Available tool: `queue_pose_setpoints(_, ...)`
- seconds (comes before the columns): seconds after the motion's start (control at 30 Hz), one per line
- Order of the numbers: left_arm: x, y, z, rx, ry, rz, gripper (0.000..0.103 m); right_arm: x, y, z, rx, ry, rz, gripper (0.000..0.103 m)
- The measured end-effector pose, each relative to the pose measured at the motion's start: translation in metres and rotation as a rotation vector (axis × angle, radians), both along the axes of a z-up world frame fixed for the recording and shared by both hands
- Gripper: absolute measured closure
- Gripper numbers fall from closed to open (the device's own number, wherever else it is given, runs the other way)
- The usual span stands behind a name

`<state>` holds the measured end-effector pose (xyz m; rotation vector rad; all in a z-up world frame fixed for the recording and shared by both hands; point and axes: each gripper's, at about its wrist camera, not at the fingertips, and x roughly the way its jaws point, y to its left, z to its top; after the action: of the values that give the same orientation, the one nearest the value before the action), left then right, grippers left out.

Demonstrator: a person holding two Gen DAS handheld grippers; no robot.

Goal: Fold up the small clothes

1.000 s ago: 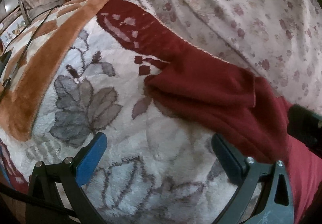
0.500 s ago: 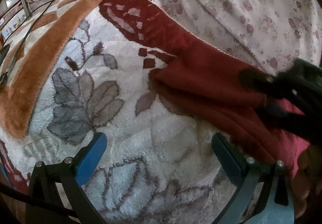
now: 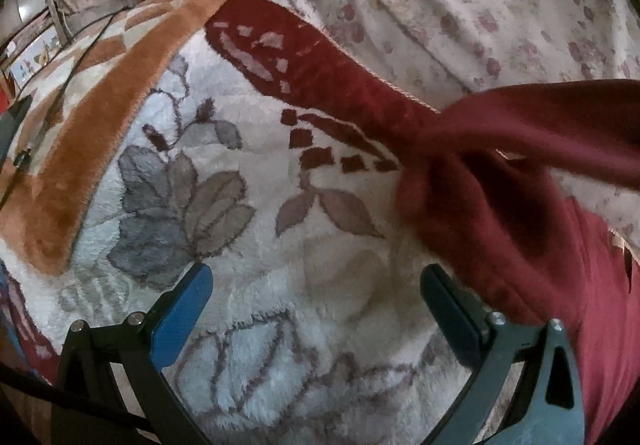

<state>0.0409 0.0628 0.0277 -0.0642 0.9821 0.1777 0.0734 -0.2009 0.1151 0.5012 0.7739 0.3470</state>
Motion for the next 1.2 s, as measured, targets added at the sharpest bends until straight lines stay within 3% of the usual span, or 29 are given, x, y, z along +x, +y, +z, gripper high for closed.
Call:
queue_pose_setpoints(0.17, -0.013, -0.019, 0.006, 0.014, -0.017, -0.060, 0.000, -0.058, -0.082, 0.030, -0.045, -0.044, -0.101, 0.095)
queue_pose_setpoints(0.33, -0.023, -0.040, 0.013, 0.000, -0.039, -0.119, 0.000, -0.110, -0.144, 0.028, -0.099, -0.009, -0.176, 0.095)
queue_pose_setpoints(0.5, -0.031, -0.059, 0.013, 0.007, -0.027, -0.165, 0.000, -0.150, -0.203, 0.004, -0.156, 0.057, -0.294, 0.095)
queue_pose_setpoints(0.7, -0.040, -0.087, 0.017, -0.011, -0.047, -0.261, 0.000, -0.152, -0.245, -0.051, -0.263, 0.235, -0.393, 0.094)
queue_pose_setpoints(0.73, -0.042, -0.092, 0.017, -0.010, -0.045, -0.288, 0.000, -0.151, -0.247, -0.057, -0.289, 0.274, -0.404, 0.091)
queue_pose_setpoints(0.8, -0.047, -0.101, 0.017, -0.011, -0.038, -0.350, 0.000, -0.153, -0.247, -0.056, -0.307, 0.294, -0.428, 0.071)
queue_pose_setpoints(0.83, -0.048, -0.104, 0.017, -0.013, -0.037, -0.370, 0.000, -0.155, -0.244, -0.050, -0.291, 0.272, -0.426, 0.050)
queue_pose_setpoints(0.87, -0.047, -0.109, 0.015, -0.011, -0.031, -0.386, 0.000, -0.157, -0.236, -0.041, -0.267, 0.227, -0.409, 0.039)
queue_pose_setpoints(1.0, -0.037, -0.124, 0.011, -0.003, -0.028, -0.388, 0.000, -0.141, -0.188, -0.021, -0.257, 0.147, -0.261, 0.036)
queue_pose_setpoints(1.1, -0.030, -0.123, 0.009, 0.042, -0.032, -0.344, 0.000, -0.112, -0.149, -0.023, -0.186, 0.135, -0.153, 0.036)
queue_pose_setpoints(1.2, -0.022, -0.110, -0.004, 0.058, 0.049, -0.284, 0.000, -0.075, -0.102, -0.034, -0.189, 0.115, -0.079, 0.036)
